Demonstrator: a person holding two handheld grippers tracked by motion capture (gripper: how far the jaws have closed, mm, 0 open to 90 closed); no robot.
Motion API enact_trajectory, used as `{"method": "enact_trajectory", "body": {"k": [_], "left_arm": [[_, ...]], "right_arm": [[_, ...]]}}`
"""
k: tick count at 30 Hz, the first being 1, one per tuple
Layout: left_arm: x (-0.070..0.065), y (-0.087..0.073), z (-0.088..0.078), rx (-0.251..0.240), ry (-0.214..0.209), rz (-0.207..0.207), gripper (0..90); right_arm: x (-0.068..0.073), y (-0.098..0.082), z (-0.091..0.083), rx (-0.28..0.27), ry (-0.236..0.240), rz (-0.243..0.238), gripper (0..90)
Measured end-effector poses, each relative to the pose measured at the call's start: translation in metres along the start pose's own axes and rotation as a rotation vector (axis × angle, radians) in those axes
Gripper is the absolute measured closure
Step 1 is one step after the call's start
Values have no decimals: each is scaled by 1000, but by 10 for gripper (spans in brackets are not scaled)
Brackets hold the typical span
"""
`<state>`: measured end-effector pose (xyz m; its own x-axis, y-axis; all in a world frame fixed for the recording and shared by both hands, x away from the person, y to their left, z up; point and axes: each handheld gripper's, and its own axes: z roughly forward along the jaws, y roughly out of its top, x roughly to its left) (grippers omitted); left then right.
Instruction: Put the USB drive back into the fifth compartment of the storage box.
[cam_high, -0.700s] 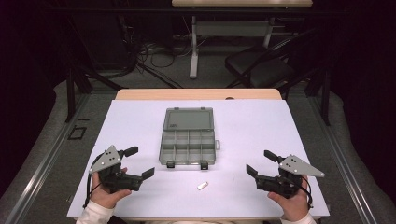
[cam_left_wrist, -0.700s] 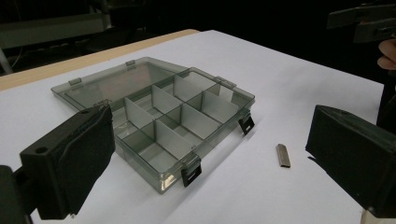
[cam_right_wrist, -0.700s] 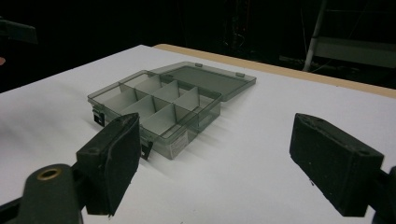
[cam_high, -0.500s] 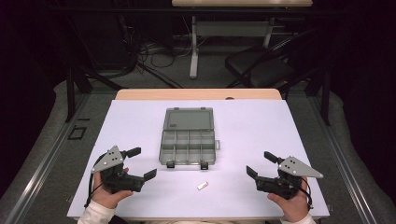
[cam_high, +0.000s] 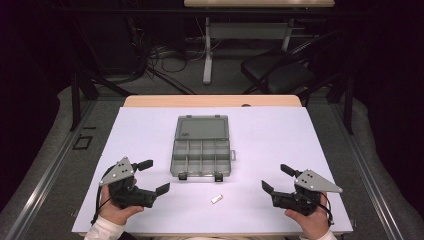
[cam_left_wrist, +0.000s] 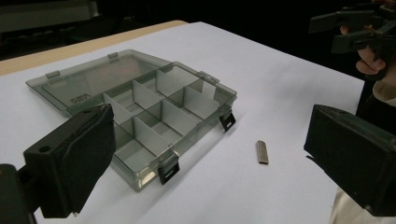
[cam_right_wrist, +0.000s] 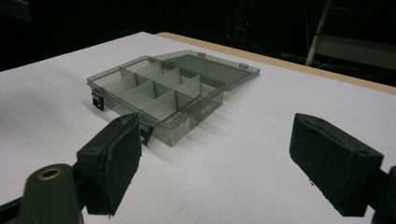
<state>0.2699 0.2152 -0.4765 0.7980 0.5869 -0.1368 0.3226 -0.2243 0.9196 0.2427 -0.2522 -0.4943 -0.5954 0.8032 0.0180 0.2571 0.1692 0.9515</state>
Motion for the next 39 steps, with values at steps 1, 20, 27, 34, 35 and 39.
{"method": "enact_trajectory", "body": {"k": [1,20,27,34,35,39], "left_arm": [[-1,0,1,6,1,1,22],[-12,9,13,147,-23,-46,23],[-14,9,18,197,-20,-63,33],[-14,9,23,242,-9,-74,33],[-14,9,24,248,-6,-72,33],[-15,11,26,281,-2,-70,40]], "right_arm": [[0,0,0,-1,-1,1,166],[-3,-2,4,21,14,12,168],[-3,-3,5,30,16,17,169],[-3,-4,7,40,22,11,169],[-3,-5,7,41,21,14,169],[-2,-5,8,44,26,9,169]]}}
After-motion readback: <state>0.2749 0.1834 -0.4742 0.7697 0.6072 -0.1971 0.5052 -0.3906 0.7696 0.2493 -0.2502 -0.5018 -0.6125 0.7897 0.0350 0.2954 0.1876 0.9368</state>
